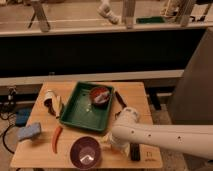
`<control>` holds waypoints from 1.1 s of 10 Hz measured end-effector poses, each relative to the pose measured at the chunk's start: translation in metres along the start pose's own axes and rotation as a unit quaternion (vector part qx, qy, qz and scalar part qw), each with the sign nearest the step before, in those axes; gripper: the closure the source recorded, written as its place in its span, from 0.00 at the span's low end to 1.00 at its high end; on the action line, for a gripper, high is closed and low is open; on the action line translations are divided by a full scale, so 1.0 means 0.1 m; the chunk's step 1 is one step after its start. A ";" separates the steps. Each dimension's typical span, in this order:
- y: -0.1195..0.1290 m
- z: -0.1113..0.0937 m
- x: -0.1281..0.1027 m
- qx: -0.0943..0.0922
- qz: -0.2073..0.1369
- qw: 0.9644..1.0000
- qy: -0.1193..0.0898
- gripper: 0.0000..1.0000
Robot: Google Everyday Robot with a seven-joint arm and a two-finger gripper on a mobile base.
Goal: Place apple in red bowl
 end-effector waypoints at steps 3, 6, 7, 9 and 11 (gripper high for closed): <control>-0.06 0.09 0.06 -0.009 0.002 1.000 0.004 0.20; -0.06 0.16 0.16 -0.015 0.010 1.000 0.004 0.20; -0.05 0.17 0.20 -0.017 0.014 1.000 0.004 0.20; -0.04 0.21 0.24 -0.019 0.019 1.000 0.002 0.20; -0.03 0.25 0.27 -0.021 0.020 1.000 0.001 0.32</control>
